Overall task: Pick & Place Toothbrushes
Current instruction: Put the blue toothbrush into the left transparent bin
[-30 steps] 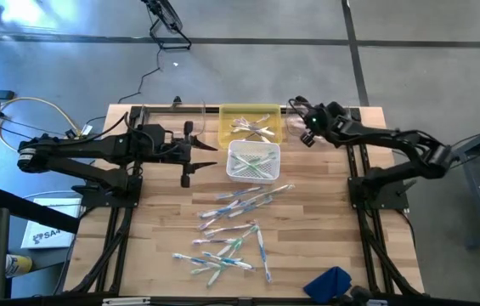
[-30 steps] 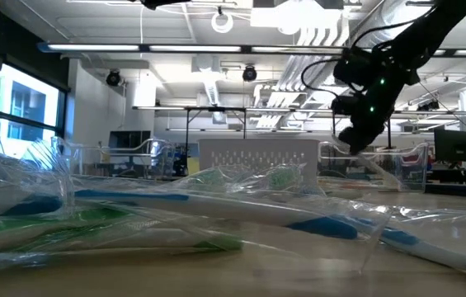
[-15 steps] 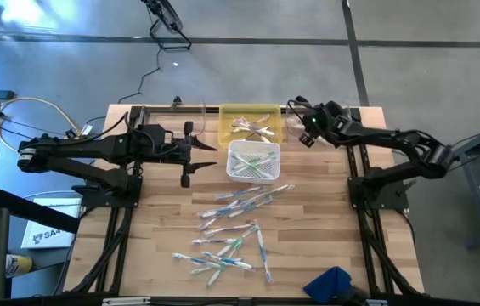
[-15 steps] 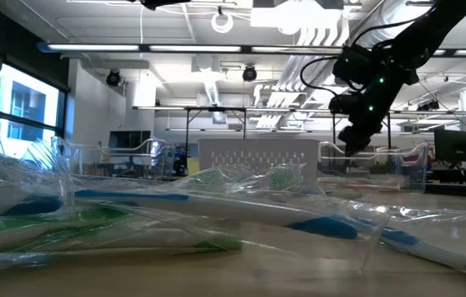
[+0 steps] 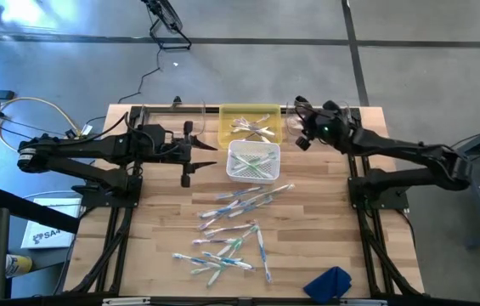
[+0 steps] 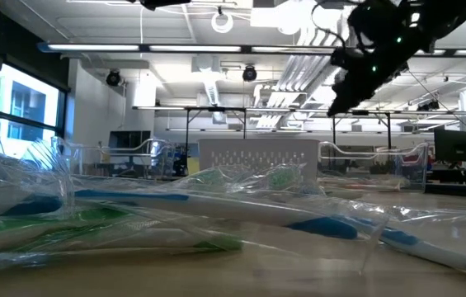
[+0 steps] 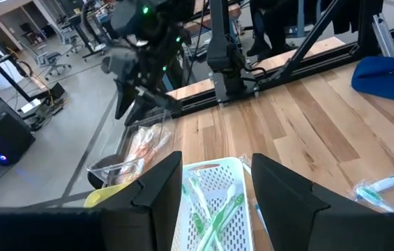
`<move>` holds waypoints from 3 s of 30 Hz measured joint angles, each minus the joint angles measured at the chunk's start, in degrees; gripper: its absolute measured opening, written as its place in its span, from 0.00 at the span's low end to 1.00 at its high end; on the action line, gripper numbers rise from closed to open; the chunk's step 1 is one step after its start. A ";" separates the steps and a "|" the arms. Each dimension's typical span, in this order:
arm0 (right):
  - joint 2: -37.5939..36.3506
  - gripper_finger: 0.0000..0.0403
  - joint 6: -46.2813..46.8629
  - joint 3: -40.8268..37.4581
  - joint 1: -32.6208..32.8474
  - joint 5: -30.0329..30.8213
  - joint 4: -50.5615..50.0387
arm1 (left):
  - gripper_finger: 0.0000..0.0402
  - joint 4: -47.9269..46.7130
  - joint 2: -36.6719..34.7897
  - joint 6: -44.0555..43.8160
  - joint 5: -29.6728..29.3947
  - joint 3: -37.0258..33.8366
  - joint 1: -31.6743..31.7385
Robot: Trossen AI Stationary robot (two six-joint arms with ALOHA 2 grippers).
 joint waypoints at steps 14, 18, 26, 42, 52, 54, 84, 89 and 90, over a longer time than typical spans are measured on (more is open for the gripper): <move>-3.25 0.22 11.80 -0.04 9.48 -17.29 8.28 | 0.42 -1.79 0.00 0.00 -1.05 0.00 0.02; -3.25 0.19 12.52 -0.04 12.26 -22.11 11.59 | 0.42 -2.33 0.01 0.00 -1.04 0.00 0.02; -3.25 0.12 12.44 -0.04 18.18 -23.98 15.51 | 0.42 -2.54 0.00 0.00 -1.49 0.00 0.02; -3.04 0.05 15.31 -0.09 26.84 -23.85 19.13 | 0.42 -2.49 0.02 0.00 -1.49 0.00 0.02; -3.03 0.05 16.98 -0.09 30.45 -23.74 19.25 | 0.42 -2.50 0.02 0.00 -1.46 0.00 0.02; -3.03 0.04 16.98 -0.09 31.17 -23.74 19.27 | 0.42 -2.51 0.02 0.00 -1.46 0.00 0.02; -3.03 0.04 16.95 -0.09 35.58 -23.77 19.25 | 0.42 -2.60 0.04 0.00 -1.44 0.00 0.01; -3.03 0.04 16.89 -0.09 35.58 -23.76 19.23 | 0.42 -2.60 0.04 0.00 -1.44 0.00 0.02; -3.03 0.04 16.87 -0.09 35.58 -23.78 19.23 | 0.42 -2.57 0.04 -0.02 -1.50 0.00 0.02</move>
